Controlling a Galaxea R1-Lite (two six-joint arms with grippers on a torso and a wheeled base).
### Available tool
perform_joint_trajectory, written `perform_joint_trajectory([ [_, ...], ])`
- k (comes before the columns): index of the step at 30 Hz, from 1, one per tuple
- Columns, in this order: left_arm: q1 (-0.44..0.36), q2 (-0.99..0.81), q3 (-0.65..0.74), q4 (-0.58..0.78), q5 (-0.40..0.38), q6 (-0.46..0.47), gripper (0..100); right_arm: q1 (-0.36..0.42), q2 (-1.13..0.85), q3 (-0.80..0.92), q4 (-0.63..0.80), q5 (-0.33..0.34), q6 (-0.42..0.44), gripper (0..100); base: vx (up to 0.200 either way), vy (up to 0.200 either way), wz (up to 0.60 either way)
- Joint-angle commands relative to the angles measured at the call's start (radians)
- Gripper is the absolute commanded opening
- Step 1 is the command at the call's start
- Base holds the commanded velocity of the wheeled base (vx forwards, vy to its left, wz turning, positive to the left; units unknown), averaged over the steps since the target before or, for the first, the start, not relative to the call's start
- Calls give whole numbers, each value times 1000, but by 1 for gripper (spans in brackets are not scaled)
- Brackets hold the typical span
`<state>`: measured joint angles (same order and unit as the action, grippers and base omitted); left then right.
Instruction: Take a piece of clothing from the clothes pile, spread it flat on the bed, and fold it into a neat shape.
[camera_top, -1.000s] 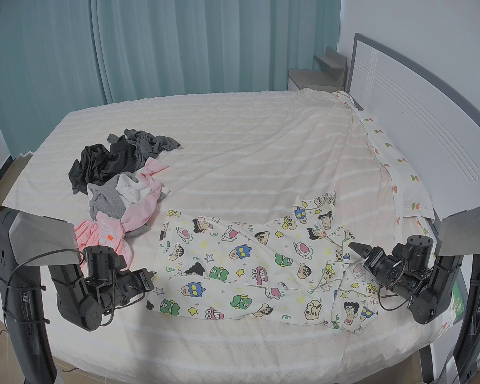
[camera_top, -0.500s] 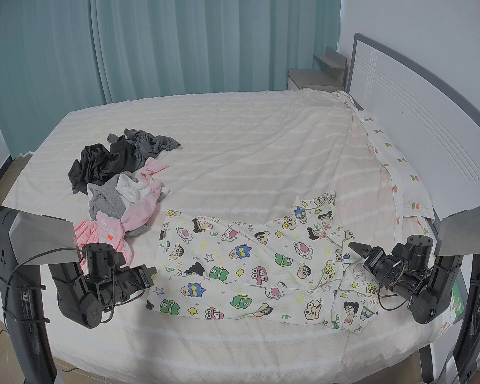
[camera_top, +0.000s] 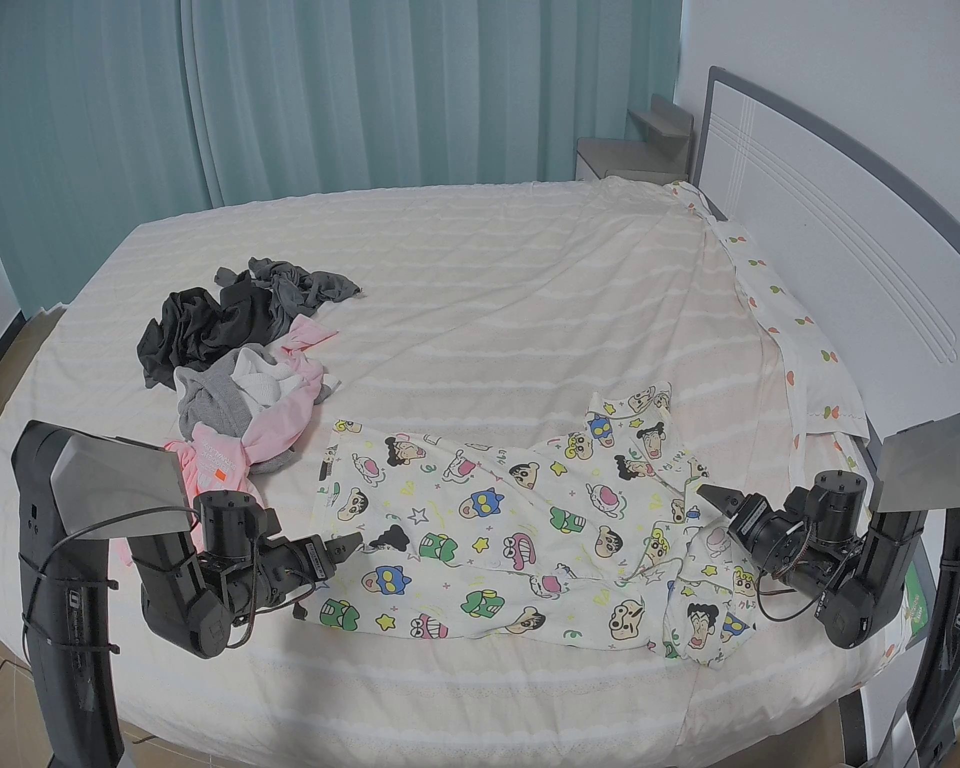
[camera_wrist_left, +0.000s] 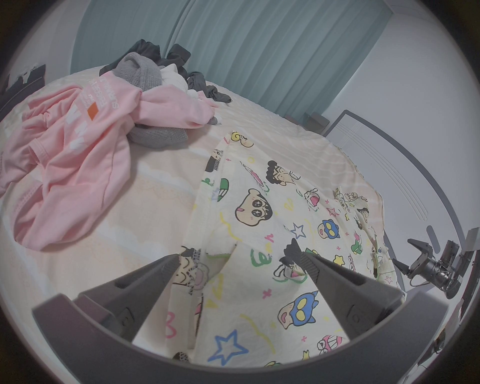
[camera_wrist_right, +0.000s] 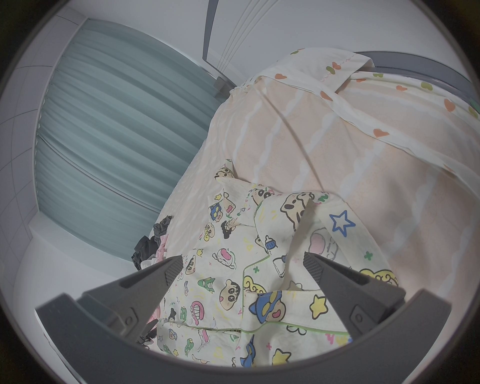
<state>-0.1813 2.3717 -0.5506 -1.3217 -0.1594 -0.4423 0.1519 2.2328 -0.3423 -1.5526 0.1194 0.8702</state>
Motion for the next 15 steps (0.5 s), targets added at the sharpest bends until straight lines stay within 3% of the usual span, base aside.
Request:
perform_joint_trajectory([
  [1,-14,23,-17,1,0,-10,0,0,2,0,-14,0,-2,100,0,0,0],
  [15,14,20,-12,-2,12,-26,0,1,1,0,-14,0,-2,100,0,0,0],
])
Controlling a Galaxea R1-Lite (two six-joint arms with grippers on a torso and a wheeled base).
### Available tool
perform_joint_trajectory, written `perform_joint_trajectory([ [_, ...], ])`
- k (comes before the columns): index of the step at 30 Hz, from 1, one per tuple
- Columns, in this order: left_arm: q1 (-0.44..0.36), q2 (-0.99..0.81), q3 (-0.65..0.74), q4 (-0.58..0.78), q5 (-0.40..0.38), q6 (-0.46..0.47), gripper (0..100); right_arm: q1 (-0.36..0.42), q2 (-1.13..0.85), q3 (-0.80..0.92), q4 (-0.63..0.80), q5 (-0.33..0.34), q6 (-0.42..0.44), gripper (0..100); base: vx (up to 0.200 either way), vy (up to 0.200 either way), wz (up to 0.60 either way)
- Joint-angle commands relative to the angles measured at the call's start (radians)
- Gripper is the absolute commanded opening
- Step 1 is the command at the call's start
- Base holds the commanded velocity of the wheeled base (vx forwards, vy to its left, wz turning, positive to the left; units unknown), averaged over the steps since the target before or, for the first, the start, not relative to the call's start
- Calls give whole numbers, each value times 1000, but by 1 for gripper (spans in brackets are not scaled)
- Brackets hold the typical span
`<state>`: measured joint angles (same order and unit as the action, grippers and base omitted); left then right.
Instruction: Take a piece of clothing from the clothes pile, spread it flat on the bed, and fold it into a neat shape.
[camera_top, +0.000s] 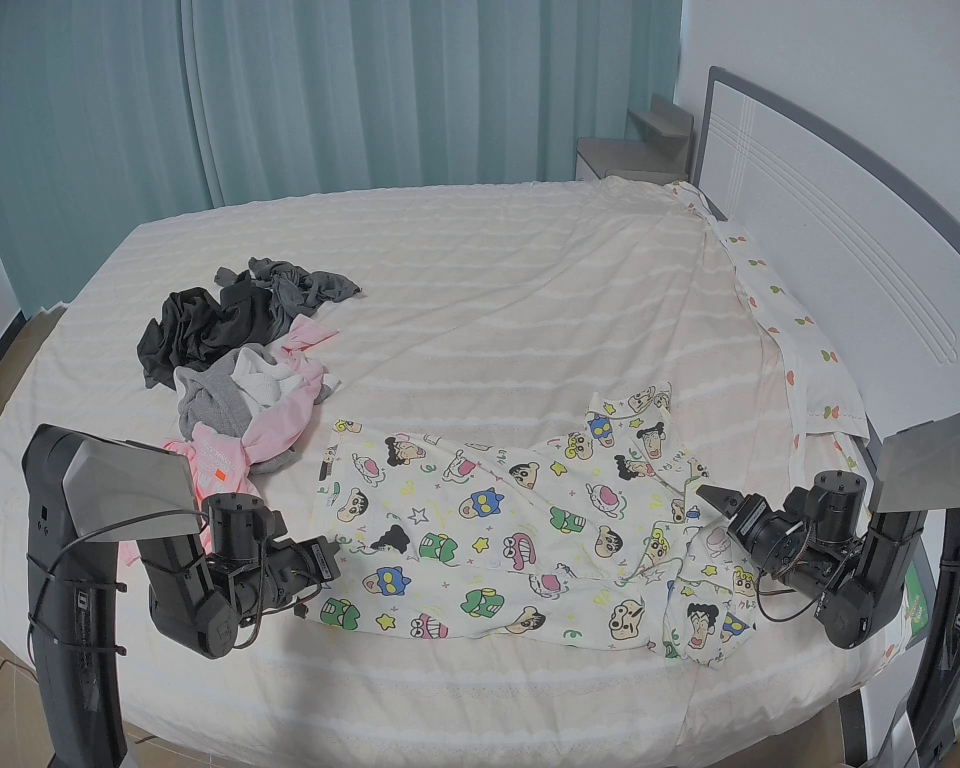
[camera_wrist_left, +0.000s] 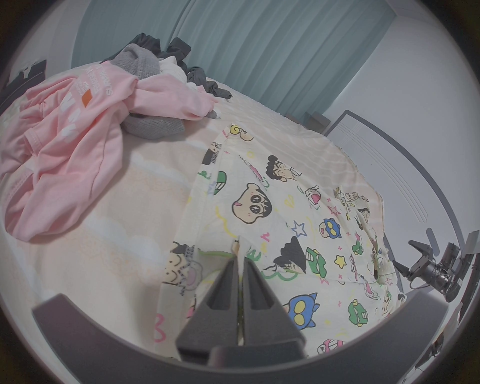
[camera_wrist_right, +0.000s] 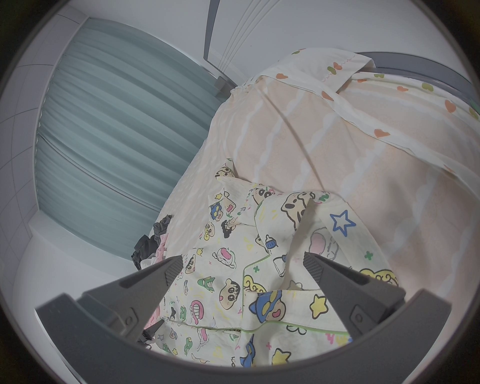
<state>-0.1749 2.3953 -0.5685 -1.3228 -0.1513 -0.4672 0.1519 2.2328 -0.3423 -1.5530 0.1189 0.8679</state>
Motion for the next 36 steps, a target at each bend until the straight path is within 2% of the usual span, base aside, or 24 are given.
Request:
perform_joint_trajectory([
  [1,11,-13,10,-1,6,-1,0,1,1,0,-13,1,0,100,0,0,0],
  [14,29,-104,105,-1,6,-1,0,1,1,0,-13,1,0,100,0,0,0],
  [24,66,-102,119,-1,6,1,0,1,1,0,-13,1,0,100,0,0,0],
  [36,66,-91,128,-3,6,4,0,1,1,5,-13,1,0,100,0,0,0],
])
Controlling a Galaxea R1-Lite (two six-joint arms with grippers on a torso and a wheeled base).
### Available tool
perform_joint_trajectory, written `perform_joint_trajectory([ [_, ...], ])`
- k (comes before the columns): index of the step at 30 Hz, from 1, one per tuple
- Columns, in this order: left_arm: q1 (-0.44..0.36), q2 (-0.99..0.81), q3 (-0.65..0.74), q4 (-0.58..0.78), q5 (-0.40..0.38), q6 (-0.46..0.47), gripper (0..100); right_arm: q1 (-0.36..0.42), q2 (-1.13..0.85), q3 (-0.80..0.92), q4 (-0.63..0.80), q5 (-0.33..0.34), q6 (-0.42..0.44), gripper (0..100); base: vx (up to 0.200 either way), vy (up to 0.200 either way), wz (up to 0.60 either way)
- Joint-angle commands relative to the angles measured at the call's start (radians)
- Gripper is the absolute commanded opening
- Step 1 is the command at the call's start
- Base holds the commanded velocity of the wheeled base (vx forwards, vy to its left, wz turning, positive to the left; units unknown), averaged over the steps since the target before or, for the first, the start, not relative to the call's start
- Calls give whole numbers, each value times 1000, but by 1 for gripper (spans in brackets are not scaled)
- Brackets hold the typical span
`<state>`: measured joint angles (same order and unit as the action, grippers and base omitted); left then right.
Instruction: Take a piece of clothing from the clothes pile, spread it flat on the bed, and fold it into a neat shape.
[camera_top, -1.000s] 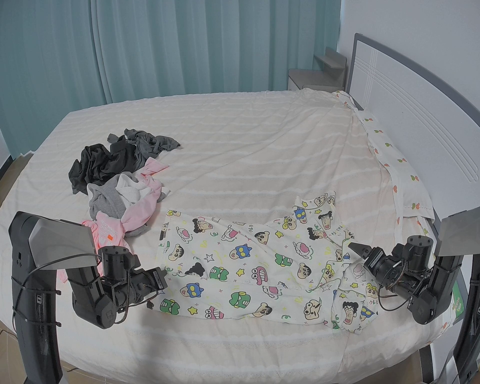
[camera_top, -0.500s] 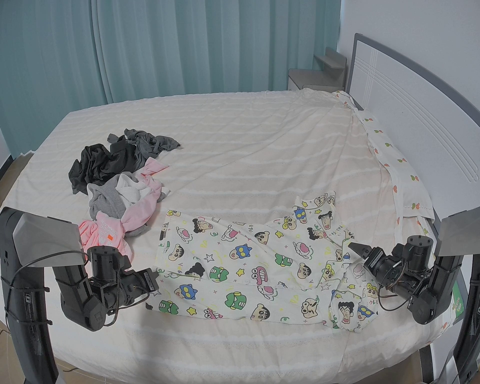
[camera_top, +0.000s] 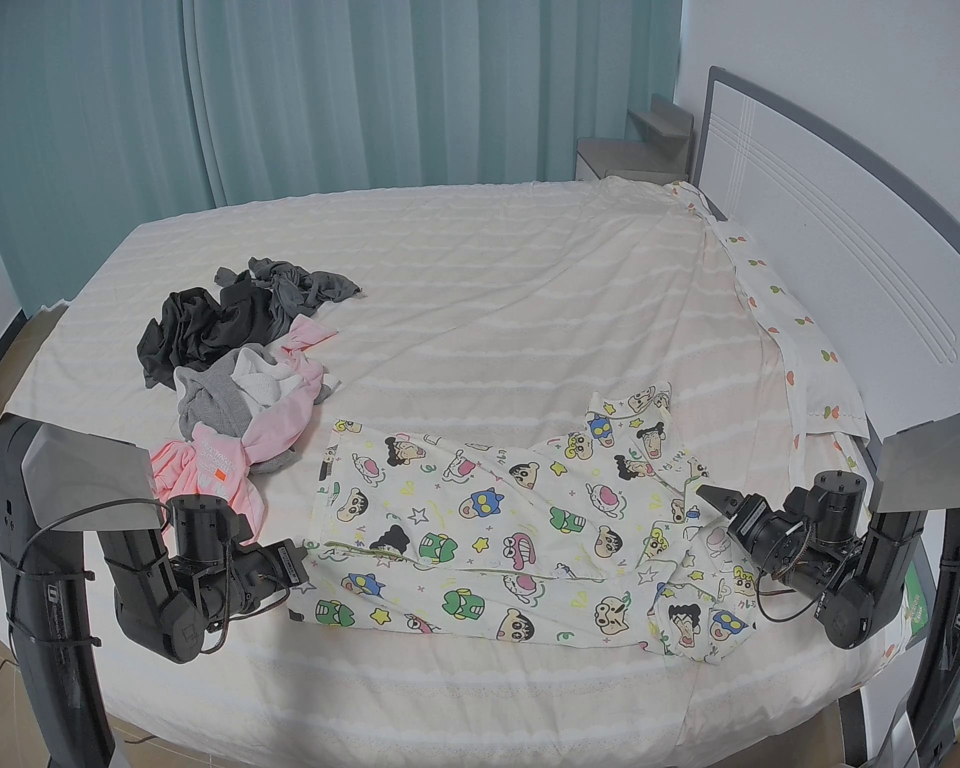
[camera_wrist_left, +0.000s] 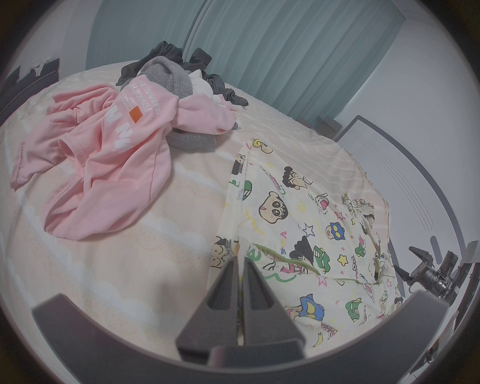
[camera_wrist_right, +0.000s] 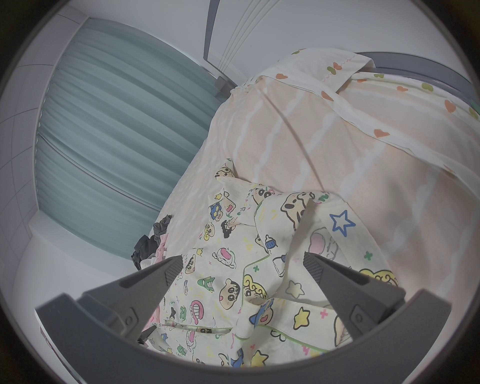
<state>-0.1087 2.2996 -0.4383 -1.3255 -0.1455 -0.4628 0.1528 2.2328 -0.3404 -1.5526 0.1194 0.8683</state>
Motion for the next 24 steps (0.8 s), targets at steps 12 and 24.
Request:
perform_joint_trajectory([
  [12,-3,-14,4,-44,29,-54,100,-2,-4,3,-14,2,1,100,0,0,0],
  [24,-37,-150,237,-119,11,-358,100,-6,-22,40,-14,22,-41,100,0,0,0],
])
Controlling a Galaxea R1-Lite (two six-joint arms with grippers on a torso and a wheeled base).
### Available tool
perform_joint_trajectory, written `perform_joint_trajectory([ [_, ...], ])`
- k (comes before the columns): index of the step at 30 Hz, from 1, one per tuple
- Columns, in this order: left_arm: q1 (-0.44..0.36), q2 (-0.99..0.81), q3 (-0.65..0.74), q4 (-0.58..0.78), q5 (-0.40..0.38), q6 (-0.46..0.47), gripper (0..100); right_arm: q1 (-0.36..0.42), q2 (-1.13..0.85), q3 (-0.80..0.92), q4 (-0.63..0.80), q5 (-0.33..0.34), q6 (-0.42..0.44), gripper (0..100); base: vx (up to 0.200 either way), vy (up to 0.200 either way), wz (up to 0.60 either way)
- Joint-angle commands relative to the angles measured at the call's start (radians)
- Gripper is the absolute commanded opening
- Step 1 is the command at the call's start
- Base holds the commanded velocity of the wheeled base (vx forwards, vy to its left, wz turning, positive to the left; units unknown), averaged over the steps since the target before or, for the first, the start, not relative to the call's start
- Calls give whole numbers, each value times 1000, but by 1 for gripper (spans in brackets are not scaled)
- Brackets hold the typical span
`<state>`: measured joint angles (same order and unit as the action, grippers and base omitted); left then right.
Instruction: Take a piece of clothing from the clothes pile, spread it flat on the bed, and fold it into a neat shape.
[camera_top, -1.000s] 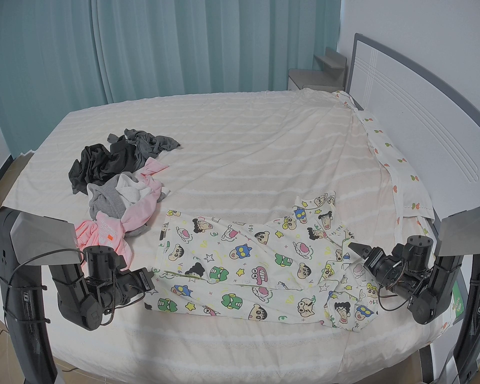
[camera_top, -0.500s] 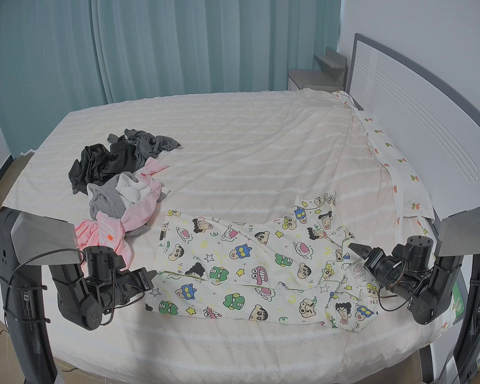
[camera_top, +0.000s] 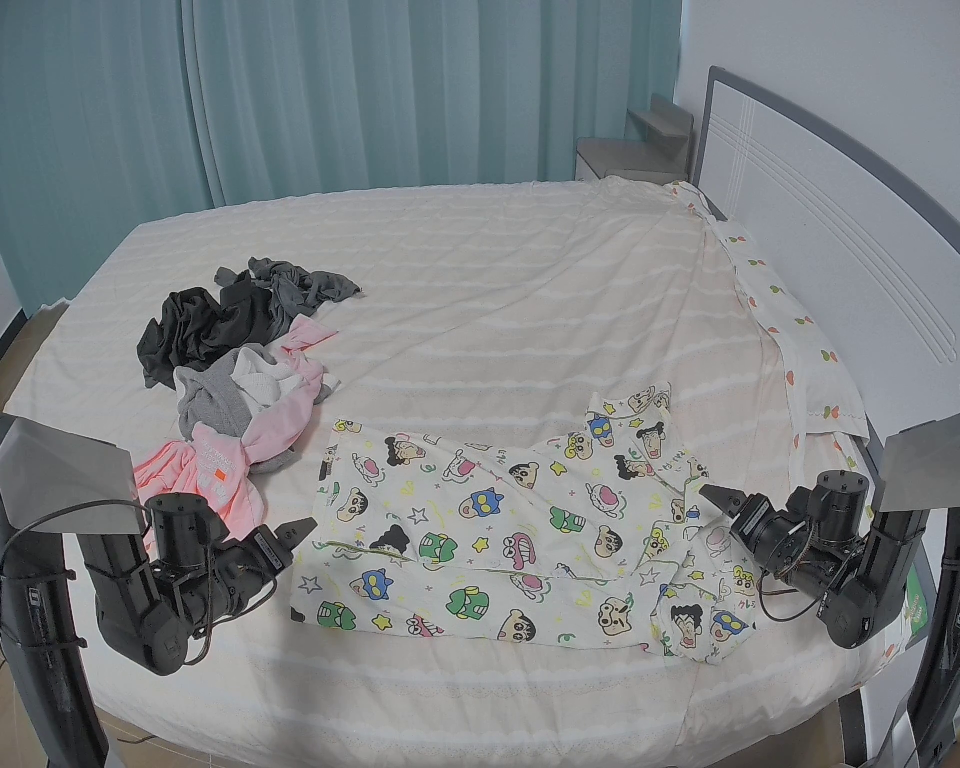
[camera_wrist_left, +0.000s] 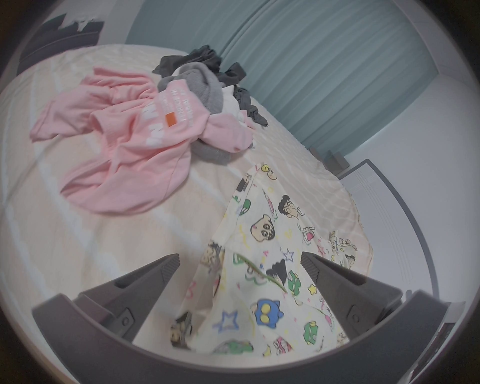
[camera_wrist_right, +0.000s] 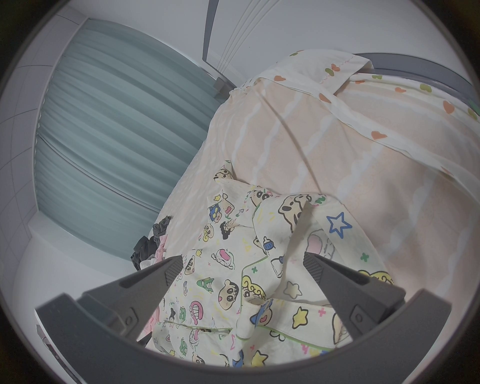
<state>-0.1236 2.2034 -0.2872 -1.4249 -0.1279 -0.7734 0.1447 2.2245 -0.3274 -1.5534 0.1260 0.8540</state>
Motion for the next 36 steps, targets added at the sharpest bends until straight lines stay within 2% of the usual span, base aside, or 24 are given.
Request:
perform_joint_trajectory([
  [1,-27,-56,88,-31,-6,-106,100,3,-25,38,-13,34,-41,100,0,0,0],
  [4,-30,-54,89,-72,-9,-199,100,-4,-52,65,-13,78,-78,100,0,0,0],
  [8,-41,-47,94,-98,-9,-202,100,1,-100,85,-11,92,-121,100,0,0,0],
  [11,-45,-36,95,-100,-7,-205,100,18,-144,102,-11,95,-121,100,-200,0,0],
  [17,-62,10,102,-101,-9,-216,100,122,-206,160,-8,95,-122,100,-200,0,0],
  [21,-80,36,102,-103,-7,-227,100,210,-183,185,-7,93,-122,100,-200,0,0],
  [28,-85,84,97,-134,-7,-222,100,220,-32,145,-13,80,-124,100,-57,0,0],
  [36,-96,108,97,-146,2,-218,100,253,-20,123,-11,67,-107,100,0,0,0],
])
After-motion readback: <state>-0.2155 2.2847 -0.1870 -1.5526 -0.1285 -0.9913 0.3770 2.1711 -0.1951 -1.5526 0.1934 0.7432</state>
